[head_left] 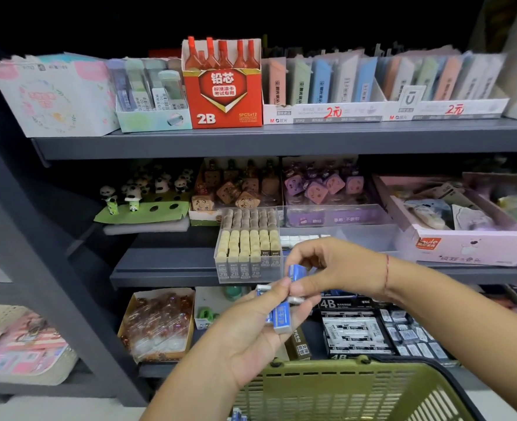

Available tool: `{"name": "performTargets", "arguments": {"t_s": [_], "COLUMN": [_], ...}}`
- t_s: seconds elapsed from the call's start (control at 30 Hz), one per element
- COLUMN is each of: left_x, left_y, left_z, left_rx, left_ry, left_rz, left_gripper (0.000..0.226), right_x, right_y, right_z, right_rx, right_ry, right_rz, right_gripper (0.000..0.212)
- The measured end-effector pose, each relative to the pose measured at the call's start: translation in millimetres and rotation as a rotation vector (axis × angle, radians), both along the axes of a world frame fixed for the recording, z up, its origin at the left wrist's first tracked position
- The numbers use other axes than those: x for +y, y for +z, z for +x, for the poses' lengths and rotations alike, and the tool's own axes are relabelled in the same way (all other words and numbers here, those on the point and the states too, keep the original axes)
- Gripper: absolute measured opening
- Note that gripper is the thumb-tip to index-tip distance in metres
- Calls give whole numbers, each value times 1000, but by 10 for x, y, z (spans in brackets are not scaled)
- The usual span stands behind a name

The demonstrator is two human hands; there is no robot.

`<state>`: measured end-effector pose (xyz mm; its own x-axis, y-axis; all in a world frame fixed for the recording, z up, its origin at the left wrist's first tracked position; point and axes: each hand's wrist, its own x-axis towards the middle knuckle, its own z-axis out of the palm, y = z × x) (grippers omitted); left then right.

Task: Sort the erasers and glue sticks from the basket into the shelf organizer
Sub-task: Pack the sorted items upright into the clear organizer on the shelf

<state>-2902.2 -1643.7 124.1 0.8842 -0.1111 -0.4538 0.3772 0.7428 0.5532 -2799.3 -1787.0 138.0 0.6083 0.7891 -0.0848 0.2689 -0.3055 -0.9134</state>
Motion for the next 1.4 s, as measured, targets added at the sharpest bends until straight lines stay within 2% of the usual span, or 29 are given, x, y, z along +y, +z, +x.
{"name": "performTargets", "arguments": {"t_s": [0.1, 0.17, 0.23, 0.3, 0.37, 0.47, 0.57, 0.63, 0.73, 0.87, 1.1, 1.4], "left_x": [25, 52, 62, 55, 49, 53, 52, 49, 45, 44, 41, 64], "left_y": [6, -20, -50, -69, -83, -110, -126, -122, -72, -34, -23, -53], "left_z": [1, 7, 3, 7, 25, 59, 78, 79, 58, 45, 50, 46], "left_rx": [-4, 3, 28, 61, 83, 96, 104, 100, 80, 74, 65, 57], "left_ry": [-17, -34, -48, -39, -9, 16, 20, 29, 30, 20, 22, 3], "left_rz": [-6, 22, 54, 68, 52, 5, -17, -25, -62, -102, -125, -104], "left_gripper": [25, 24, 26, 26, 25, 26, 30, 31, 29, 29, 30, 31], "right_x": [-68, -139, -229, -328, -411, -426, -350, -321, -311, -294, -179, -167], "right_y": [12, 92, 194, 242, 251, 260, 250, 259, 317, 345, 160, -64], "right_z": [36, 92, 209, 396, 591, 756, 776, 814, 890, 915, 952, 994], "right_rx": [117, 250, 262, 8, -318, -579, -582, -625, -741, -772, -960, -894], "right_ry": [-47, -160, -312, -449, -512, -375, -246, -243, -276, -212, -112, -190], "right_rz": [120, 258, 307, 174, -81, -483, -652, -702, -710, -722, -857, -844], "right_gripper": [23, 29, 21, 16, 17, 21, 22, 22, 21, 11, 14, 22]}}
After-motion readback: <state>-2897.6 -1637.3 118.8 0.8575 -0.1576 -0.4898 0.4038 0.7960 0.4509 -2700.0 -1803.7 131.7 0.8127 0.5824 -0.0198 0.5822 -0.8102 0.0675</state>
